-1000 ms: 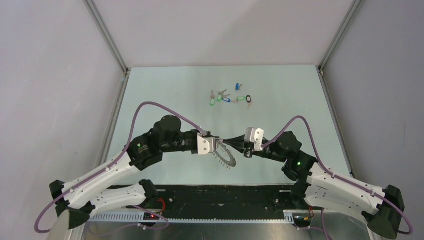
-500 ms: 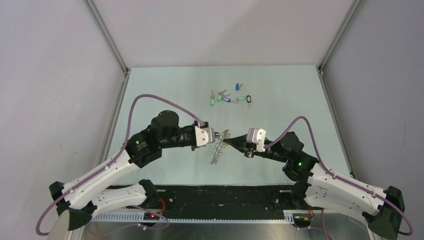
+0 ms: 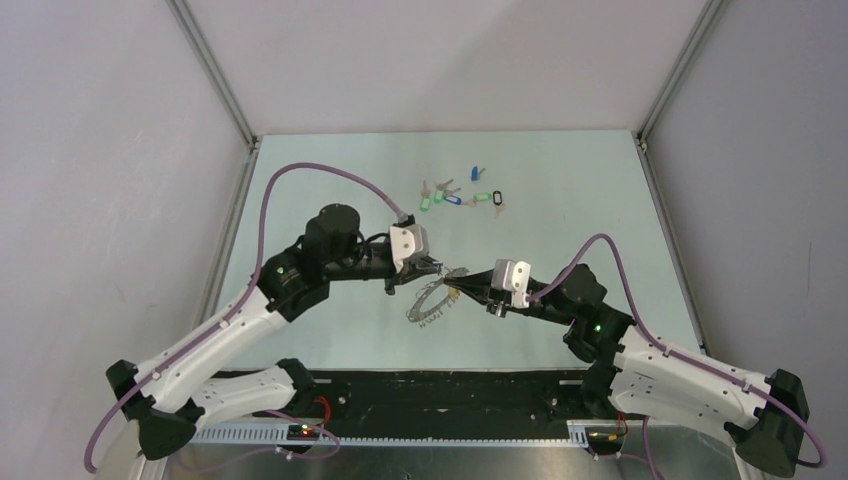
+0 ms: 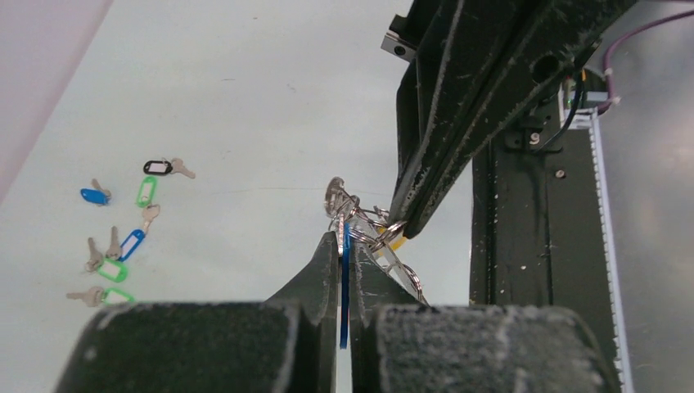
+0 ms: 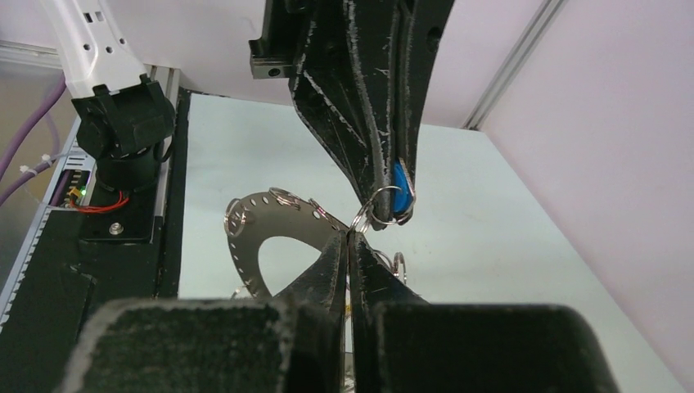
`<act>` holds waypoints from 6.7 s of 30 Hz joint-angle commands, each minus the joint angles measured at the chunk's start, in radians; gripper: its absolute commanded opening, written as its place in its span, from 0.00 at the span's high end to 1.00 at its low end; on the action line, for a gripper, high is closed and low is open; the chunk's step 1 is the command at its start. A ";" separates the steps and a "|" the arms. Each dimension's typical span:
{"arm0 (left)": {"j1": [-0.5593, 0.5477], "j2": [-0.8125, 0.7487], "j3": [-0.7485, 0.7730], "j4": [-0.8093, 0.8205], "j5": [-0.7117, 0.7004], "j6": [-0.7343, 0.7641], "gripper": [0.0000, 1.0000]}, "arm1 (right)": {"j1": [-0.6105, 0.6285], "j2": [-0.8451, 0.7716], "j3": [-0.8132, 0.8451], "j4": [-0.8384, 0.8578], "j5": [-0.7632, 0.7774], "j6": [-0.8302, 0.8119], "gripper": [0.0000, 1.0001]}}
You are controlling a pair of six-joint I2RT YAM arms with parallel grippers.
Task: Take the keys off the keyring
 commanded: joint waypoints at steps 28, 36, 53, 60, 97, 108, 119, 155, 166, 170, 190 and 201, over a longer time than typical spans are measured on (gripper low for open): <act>0.038 -0.057 0.004 0.048 0.028 -0.030 1.00 | -0.006 -0.025 0.082 -0.072 0.204 0.044 1.00; 0.036 -0.075 -0.013 0.048 0.065 -0.007 1.00 | -0.010 -0.001 0.078 -0.038 0.183 0.072 0.70; 0.036 -0.088 -0.023 0.046 0.166 0.028 1.00 | -0.025 0.083 0.079 0.074 -0.012 0.084 0.61; 0.036 -0.089 -0.022 0.046 0.149 0.025 1.00 | -0.031 0.086 0.078 0.084 -0.053 0.094 0.97; 0.035 -0.085 -0.030 0.047 0.154 0.029 1.00 | -0.065 0.093 0.095 0.103 -0.329 0.203 1.00; 0.038 -0.027 0.022 0.046 0.200 -0.101 1.00 | -0.062 0.134 0.135 0.059 -0.327 0.214 1.00; 0.047 0.026 0.073 0.048 0.240 -0.254 1.00 | -0.062 0.198 0.204 -0.033 -0.310 0.242 1.00; 0.041 0.018 0.058 0.048 0.268 -0.240 1.00 | -0.210 0.598 0.494 -0.221 -0.517 0.658 0.68; 0.053 -0.023 0.018 0.047 0.207 -0.202 1.00 | -0.266 0.408 0.411 -0.319 -0.378 0.500 0.51; 0.054 -0.021 0.017 0.047 0.193 -0.198 1.00 | -0.273 0.325 0.370 -0.332 -0.271 0.440 0.50; 0.054 -0.040 0.023 0.046 0.126 -0.200 1.00 | -0.277 0.075 0.097 -0.047 -0.299 0.291 0.51; 0.053 -0.056 0.013 0.046 0.178 -0.160 1.00 | -0.190 0.073 0.038 0.077 -0.273 0.171 0.56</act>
